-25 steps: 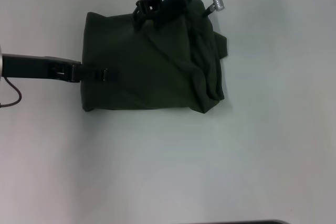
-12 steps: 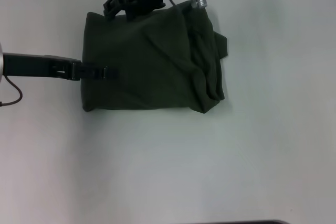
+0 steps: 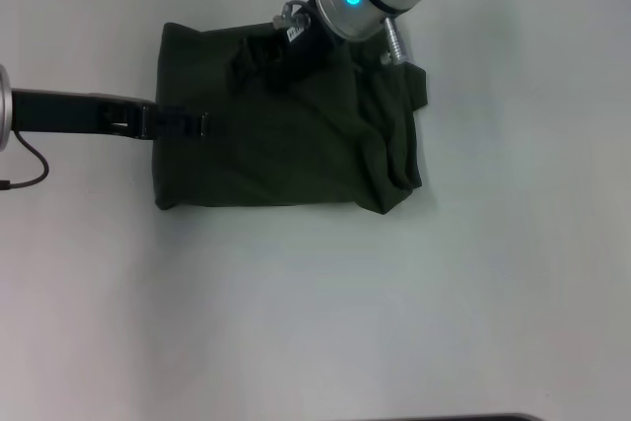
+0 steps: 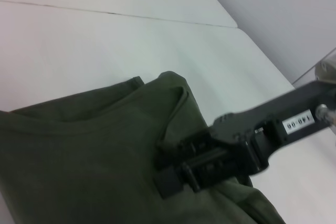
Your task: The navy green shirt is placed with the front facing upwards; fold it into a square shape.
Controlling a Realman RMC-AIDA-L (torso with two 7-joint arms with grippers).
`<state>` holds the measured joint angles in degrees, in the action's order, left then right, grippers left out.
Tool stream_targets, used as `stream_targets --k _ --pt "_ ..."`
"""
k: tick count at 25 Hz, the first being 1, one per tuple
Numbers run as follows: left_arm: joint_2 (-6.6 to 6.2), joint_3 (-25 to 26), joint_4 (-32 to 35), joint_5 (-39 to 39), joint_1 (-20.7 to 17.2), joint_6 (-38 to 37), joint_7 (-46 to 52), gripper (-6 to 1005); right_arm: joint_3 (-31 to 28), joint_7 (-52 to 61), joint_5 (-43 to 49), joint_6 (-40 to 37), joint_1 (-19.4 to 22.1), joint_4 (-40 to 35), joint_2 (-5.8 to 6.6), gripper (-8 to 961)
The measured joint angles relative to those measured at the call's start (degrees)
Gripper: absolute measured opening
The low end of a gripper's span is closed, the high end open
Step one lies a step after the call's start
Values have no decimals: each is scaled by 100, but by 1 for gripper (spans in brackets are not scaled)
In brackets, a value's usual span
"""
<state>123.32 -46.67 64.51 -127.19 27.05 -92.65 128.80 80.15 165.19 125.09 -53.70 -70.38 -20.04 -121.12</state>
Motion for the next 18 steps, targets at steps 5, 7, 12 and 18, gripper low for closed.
stream_targets --k 5,7,12,18 --pt "7 0 1 2 10 12 50 848 103 46 0 -127 198 -207 65 533" --pt "8 0 5 2 11 18 104 848 92 92 30 -263 384 -533 103 533" --pt "7 0 4 -6 59 96 214 848 -37 425 623 -782 771 -1292 213 533" --pt "9 1 -13 -39 131 134 294 848 -840 632 1598 -1525 1049 -1813 344 533"
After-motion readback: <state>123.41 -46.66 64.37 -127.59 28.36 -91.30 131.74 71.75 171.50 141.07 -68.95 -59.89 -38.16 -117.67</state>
